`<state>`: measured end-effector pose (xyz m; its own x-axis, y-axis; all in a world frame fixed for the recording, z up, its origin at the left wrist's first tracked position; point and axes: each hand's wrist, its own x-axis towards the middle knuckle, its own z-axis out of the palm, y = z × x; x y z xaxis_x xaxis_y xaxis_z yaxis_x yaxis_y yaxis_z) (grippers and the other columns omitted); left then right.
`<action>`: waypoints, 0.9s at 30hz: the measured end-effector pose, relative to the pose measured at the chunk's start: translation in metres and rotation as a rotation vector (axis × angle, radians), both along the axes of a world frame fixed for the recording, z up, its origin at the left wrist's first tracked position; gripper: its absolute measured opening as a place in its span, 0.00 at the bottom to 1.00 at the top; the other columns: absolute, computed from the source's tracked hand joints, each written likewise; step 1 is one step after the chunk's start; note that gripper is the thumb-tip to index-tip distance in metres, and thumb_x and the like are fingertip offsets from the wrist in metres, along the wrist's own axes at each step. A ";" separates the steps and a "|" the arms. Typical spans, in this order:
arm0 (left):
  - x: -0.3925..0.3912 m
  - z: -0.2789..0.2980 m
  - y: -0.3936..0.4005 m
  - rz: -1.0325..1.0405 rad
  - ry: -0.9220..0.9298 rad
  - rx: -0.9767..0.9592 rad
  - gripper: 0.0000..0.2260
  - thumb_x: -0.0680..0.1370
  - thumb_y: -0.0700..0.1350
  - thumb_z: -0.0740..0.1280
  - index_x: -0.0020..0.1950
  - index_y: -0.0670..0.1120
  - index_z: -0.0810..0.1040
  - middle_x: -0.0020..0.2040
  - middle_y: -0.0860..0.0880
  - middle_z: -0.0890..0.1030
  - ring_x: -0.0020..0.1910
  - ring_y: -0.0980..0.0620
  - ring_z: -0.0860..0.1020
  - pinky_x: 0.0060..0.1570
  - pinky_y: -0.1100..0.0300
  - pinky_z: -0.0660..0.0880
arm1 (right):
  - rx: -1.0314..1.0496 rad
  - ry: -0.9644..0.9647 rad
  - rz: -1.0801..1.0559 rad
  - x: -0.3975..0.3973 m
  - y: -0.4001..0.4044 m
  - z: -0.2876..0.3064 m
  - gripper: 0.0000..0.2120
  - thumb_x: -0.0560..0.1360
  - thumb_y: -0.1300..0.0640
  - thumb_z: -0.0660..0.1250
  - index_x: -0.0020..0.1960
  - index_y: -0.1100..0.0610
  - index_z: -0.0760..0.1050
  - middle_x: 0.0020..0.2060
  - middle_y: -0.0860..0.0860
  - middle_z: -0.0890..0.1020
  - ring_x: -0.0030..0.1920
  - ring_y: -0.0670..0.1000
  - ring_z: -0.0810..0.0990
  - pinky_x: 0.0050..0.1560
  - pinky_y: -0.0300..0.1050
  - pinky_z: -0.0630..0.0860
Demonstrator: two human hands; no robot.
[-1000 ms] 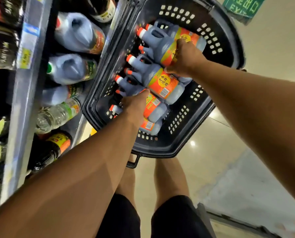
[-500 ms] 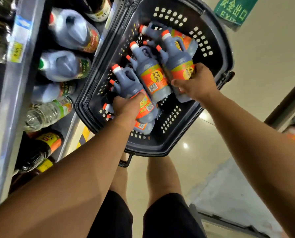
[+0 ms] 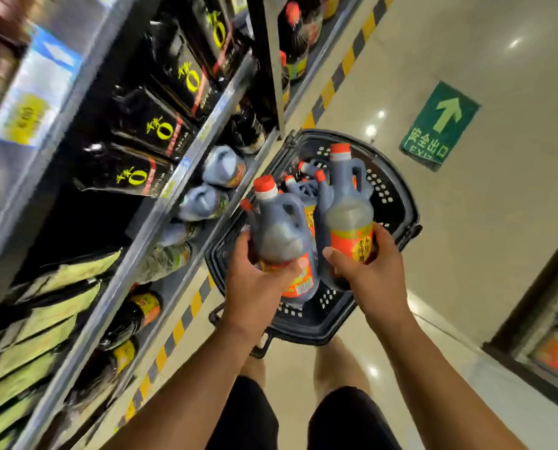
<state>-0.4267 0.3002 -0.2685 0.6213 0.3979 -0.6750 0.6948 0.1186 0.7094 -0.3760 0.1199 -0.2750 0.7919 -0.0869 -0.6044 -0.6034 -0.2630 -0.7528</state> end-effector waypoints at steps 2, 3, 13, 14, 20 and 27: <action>0.001 0.044 0.005 0.020 -0.051 0.027 0.37 0.61 0.49 0.82 0.69 0.50 0.76 0.62 0.48 0.85 0.58 0.49 0.85 0.53 0.54 0.83 | 0.045 -0.054 0.008 0.006 0.002 0.038 0.26 0.65 0.56 0.83 0.60 0.49 0.78 0.46 0.45 0.87 0.42 0.45 0.85 0.43 0.42 0.82; 0.001 0.066 0.009 0.035 -0.076 0.032 0.35 0.62 0.47 0.83 0.67 0.50 0.77 0.60 0.48 0.86 0.58 0.48 0.85 0.53 0.53 0.83 | 0.069 -0.080 0.018 0.010 0.002 0.058 0.27 0.67 0.60 0.84 0.61 0.50 0.77 0.46 0.43 0.87 0.42 0.44 0.85 0.42 0.39 0.81; -0.008 0.293 0.039 0.154 -0.408 0.133 0.39 0.58 0.38 0.87 0.65 0.52 0.77 0.60 0.51 0.87 0.56 0.53 0.86 0.47 0.62 0.82 | 0.193 -0.347 0.204 0.042 0.025 0.261 0.35 0.65 0.55 0.86 0.68 0.46 0.75 0.57 0.45 0.86 0.52 0.48 0.87 0.50 0.48 0.82; -0.009 0.313 0.041 0.174 -0.430 0.150 0.38 0.59 0.39 0.87 0.65 0.55 0.77 0.60 0.53 0.87 0.56 0.54 0.86 0.47 0.62 0.82 | 0.204 -0.373 0.234 0.044 0.030 0.280 0.36 0.64 0.53 0.85 0.68 0.46 0.75 0.57 0.45 0.86 0.52 0.47 0.87 0.50 0.50 0.83; -0.026 0.415 0.062 0.346 -0.527 0.276 0.35 0.61 0.47 0.88 0.64 0.54 0.77 0.56 0.58 0.87 0.52 0.57 0.86 0.43 0.62 0.83 | 0.322 -0.470 0.426 0.057 0.082 0.380 0.38 0.66 0.55 0.86 0.72 0.43 0.74 0.59 0.43 0.85 0.53 0.46 0.87 0.49 0.44 0.84; -0.060 0.489 0.107 0.569 -0.491 0.388 0.34 0.61 0.54 0.87 0.62 0.51 0.80 0.54 0.53 0.88 0.50 0.53 0.87 0.44 0.57 0.82 | 0.322 -0.609 0.691 0.068 0.153 0.471 0.29 0.70 0.49 0.84 0.66 0.39 0.75 0.54 0.45 0.84 0.48 0.43 0.85 0.48 0.48 0.84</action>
<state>-0.4865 0.4074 0.2210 0.4432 0.8866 -0.1320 0.2052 0.0430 0.9778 -0.3077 0.2729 0.1962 0.7909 0.6119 0.0119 0.1231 -0.1399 -0.9825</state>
